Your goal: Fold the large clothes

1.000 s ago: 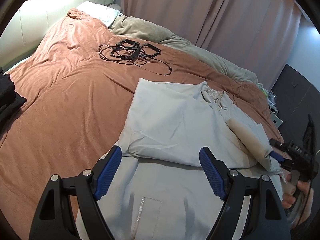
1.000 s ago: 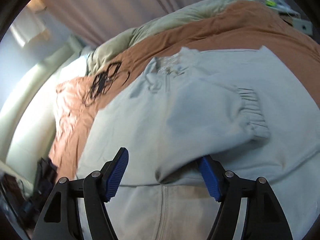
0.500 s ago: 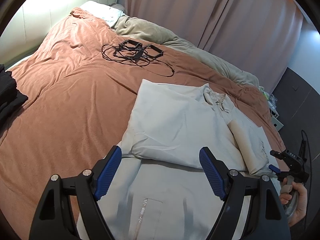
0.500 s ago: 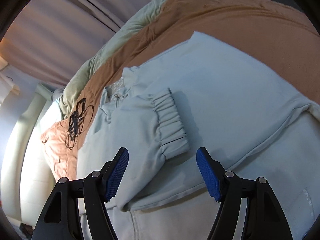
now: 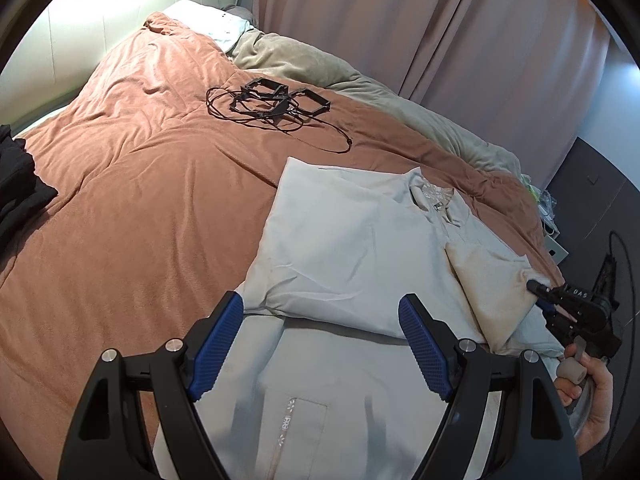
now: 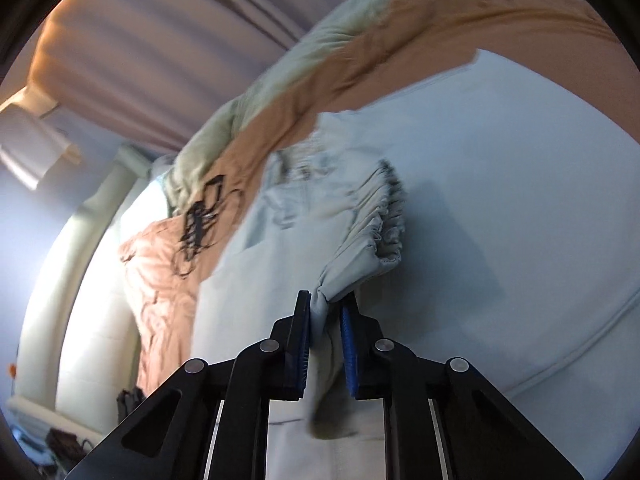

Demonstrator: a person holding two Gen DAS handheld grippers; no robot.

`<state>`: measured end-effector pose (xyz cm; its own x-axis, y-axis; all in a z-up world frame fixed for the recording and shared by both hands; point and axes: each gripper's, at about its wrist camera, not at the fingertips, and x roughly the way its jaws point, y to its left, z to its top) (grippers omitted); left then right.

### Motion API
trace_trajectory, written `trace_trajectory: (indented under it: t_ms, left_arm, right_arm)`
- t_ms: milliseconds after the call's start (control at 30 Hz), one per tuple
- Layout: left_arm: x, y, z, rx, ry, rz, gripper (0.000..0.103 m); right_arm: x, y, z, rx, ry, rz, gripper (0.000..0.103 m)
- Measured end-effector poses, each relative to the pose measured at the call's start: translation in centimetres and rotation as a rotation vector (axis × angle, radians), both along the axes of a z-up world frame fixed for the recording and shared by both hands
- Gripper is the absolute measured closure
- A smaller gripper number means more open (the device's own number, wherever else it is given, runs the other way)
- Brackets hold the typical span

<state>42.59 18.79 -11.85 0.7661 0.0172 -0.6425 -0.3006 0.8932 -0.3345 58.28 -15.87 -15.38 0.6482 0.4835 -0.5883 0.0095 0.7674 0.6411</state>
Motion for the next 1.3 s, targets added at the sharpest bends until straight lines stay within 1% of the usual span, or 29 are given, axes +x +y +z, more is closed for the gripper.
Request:
trace_trajectory:
  t_ms: [67, 133, 200, 267, 333, 400, 467, 633, 733, 900, 967, 1033, 1100, 1133, 1167, 1200, 1233, 1300]
  left_arm:
    - [-0.1, 0.2, -0.1, -0.002, 0.001, 0.004, 0.022]
    - [-0.1, 0.3, -0.1, 0.001, 0.005, 0.004, 0.022]
    - [-0.2, 0.4, -0.1, 0.01, 0.007, 0.005, 0.022]
    - [-0.2, 0.5, -0.1, 0.013, 0.008, 0.009, 0.022]
    - [-0.2, 0.6, -0.1, 0.008, 0.007, 0.013, 0.022]
    - [-0.2, 0.5, -0.1, 0.0, 0.005, 0.013, 0.022]
    - [-0.1, 0.3, -0.1, 0.003, 0.006, 0.009, 0.022]
    - [0.6, -1.0, -0.3, 0.011, 0.015, -0.015, 0.022]
    - [1.1, -2.0, -0.5, 0.018, 0.025, -0.032, 0.022]
    - [1.9, -4.0, -0.6, 0.057, 0.035, -0.063, 0.022]
    - [2.1, -4.5, -1.0, 0.07, 0.049, -0.072, 0.022]
    - [2.4, -4.8, -1.3, 0.081, 0.062, -0.079, 0.022]
    - [2.6, -5.0, -1.4, 0.097, 0.071, -0.08, 0.022]
    - [2.7, -5.1, -1.5, 0.103, 0.076, -0.078, 0.022]
    - [2.8, -5.1, -1.6, 0.104, 0.078, -0.077, 0.022]
    - [2.8, -5.1, -1.7, 0.101, 0.082, -0.075, 0.022]
    - [2.9, -5.0, -1.7, 0.097, 0.087, -0.073, 0.022]
    - [3.0, -5.0, -1.6, 0.092, 0.095, -0.071, 0.022]
  right_arm:
    - [-0.4, 2.6, 1.3, 0.011, -0.054, 0.058, 0.087]
    - [-0.7, 4.9, 2.0, 0.013, -0.083, 0.119, 0.086]
    - [-1.1, 8.3, 2.3, 0.0, -0.08, 0.214, 0.08]
    - [-1.5, 10.7, 2.2, -0.008, -0.063, 0.287, 0.046]
    - [-2.3, 12.4, 2.6, -0.024, -0.068, 0.334, 0.033]
    - [-3.2, 13.1, 3.2, -0.051, -0.084, 0.357, 0.032]
    - [-3.7, 12.7, 3.7, -0.063, -0.086, 0.354, 0.032]
    - [-5.1, 8.1, 3.6, -0.139, -0.017, 0.232, 0.032]
    - [-5.5, 4.3, 2.3, -0.124, 0.054, 0.142, 0.032]
    - [-6.7, -1.2, 0.1, -0.114, 0.156, -0.01, 0.034]
    - [-6.5, -2.9, -1.0, -0.084, 0.199, -0.041, 0.042]
    - [-6.0, -3.4, -1.9, -0.056, 0.221, -0.03, 0.047]
    - [-5.2, -3.4, -3.2, -0.029, 0.255, -0.019, 0.055]
    - [-4.9, -3.4, -3.8, -0.013, 0.266, -0.016, 0.067]
    - [-4.6, -3.3, -4.3, 0.006, 0.278, -0.014, 0.084]
    - [-4.3, -3.3, -4.9, 0.027, 0.287, -0.012, 0.088]
    - [-3.9, -3.1, -5.3, 0.051, 0.289, -0.01, 0.094]
    - [-3.6, -2.6, -5.0, 0.042, 0.274, -0.008, 0.096]
